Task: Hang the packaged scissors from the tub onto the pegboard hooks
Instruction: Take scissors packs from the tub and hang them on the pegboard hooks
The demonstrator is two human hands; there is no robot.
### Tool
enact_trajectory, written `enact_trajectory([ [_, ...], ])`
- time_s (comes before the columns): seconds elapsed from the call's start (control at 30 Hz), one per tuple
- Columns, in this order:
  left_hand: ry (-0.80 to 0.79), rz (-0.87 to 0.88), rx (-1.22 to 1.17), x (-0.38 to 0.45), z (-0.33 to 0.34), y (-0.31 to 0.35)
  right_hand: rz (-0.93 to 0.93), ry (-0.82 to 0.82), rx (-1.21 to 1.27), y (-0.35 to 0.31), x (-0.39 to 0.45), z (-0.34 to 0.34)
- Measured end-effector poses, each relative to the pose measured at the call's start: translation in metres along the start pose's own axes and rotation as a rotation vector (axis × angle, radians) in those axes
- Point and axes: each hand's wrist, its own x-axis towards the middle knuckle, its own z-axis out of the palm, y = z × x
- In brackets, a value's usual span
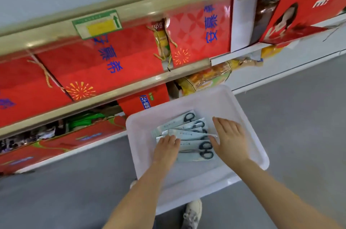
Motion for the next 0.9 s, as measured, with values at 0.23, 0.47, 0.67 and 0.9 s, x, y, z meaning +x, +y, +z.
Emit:
enact_trajectory([
  [0.23, 0.062, -0.073, -0.071, 0.029, 0.037, 0.013, 0.007, -0.243, 0.042, 0.003, -0.037, 0.064],
  [0.47, 0.099, 0.050, -0.212, 0.033, 0.021, 0.011, -0.120, -0.435, 0.156, -0.008, -0.041, 0.075],
  [0.67, 0.112, 0.013, -0.695, 0.033, 0.001, -0.002, 0.016, -0.435, 0.326, -0.014, -0.024, 0.065],
  [0.9, 0.362, -0.258, -0.529, 0.025, 0.045, -0.007, 0.411, -0.441, 0.420, 0.009, 0.006, 0.050],
])
